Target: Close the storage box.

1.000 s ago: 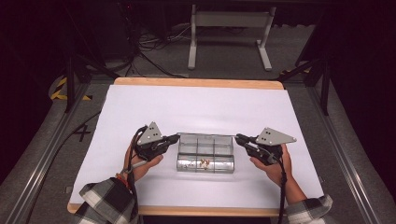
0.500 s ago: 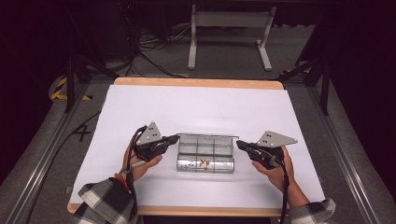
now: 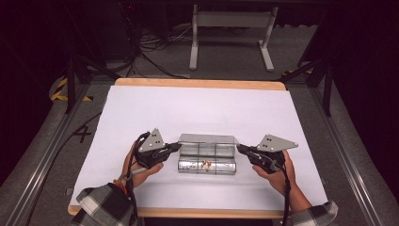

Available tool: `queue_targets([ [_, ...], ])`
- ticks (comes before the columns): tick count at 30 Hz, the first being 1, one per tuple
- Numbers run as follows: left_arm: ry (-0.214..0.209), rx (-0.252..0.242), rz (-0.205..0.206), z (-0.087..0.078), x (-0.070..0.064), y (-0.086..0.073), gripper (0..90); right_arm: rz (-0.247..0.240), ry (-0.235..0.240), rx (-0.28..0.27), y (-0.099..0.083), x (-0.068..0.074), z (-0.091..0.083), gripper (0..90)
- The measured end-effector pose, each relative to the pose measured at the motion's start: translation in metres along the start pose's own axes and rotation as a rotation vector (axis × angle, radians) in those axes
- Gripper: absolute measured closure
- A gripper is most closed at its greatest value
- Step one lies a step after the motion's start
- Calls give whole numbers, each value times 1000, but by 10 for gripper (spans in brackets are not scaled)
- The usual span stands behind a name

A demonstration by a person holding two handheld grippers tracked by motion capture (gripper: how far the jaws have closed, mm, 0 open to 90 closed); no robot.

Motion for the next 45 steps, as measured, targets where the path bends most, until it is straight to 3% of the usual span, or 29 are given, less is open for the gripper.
queue_targets([
  [6,-6,-4,2,-3,-5,1,900,-11,16,8,-1,6,-2,900],
  [29,-32,54,16,-15,-17,-14,898,-32,47,25,-12,20,-12,900],
  [45,-42,75,4,-18,-18,-23,886,-70,81,94,-19,24,-7,895],
])
Point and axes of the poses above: each handheld gripper's, and its own axes: z roughly forward along the jaws, y roughly out of its top, x roughly to its left, the point moved 3 cm from there along z, roughly forward along the jaws, and after that the axes turned 15 degrees about -x, right-handed, at the moved point
